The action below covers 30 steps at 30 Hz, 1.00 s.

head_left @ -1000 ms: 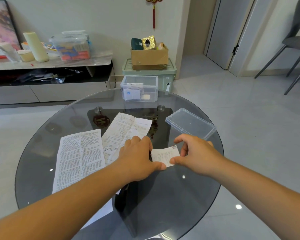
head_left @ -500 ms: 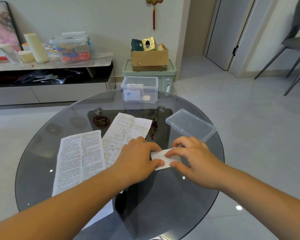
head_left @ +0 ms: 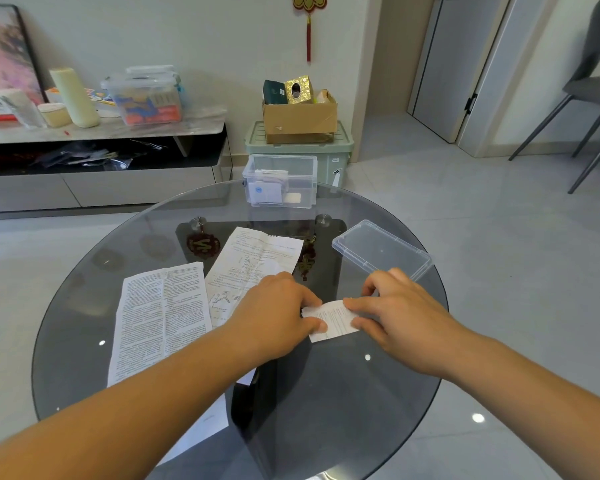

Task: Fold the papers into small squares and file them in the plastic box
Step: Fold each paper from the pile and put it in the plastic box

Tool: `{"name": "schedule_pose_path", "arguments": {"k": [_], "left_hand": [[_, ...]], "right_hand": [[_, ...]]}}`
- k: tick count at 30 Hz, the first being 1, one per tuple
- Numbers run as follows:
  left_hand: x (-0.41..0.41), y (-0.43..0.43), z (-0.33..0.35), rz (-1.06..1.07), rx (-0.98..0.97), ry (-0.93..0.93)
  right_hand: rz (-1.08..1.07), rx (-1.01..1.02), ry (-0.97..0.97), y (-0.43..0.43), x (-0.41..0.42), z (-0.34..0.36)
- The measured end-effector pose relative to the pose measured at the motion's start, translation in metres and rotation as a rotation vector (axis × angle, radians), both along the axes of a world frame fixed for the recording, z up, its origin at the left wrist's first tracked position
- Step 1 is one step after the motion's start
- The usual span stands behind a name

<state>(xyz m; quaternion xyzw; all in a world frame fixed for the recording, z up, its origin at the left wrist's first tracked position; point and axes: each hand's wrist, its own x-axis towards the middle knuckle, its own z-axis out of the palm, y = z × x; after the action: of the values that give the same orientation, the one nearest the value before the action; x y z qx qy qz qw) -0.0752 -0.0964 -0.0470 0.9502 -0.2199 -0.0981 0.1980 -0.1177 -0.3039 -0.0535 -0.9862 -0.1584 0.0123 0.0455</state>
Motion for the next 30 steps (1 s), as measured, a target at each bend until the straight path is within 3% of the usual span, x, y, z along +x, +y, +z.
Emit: {"name": "schedule_pose_path", "arguments": {"k": [15,22,30], "left_hand": [[0.006,-0.012,0.007,0.014,0.061,0.061],[0.012,-0.015,0.01,-0.004,0.026,0.167],[0.011,-0.013,0.009,-0.097,-0.058,0.14]], "right_hand": [[-0.149,0.105,0.184,0.001,0.001,0.003],[-0.164,0.311,0.228,-0.003,0.005,0.0],[-0.108,0.475,0.171,0.005,0.013,0.007]]}}
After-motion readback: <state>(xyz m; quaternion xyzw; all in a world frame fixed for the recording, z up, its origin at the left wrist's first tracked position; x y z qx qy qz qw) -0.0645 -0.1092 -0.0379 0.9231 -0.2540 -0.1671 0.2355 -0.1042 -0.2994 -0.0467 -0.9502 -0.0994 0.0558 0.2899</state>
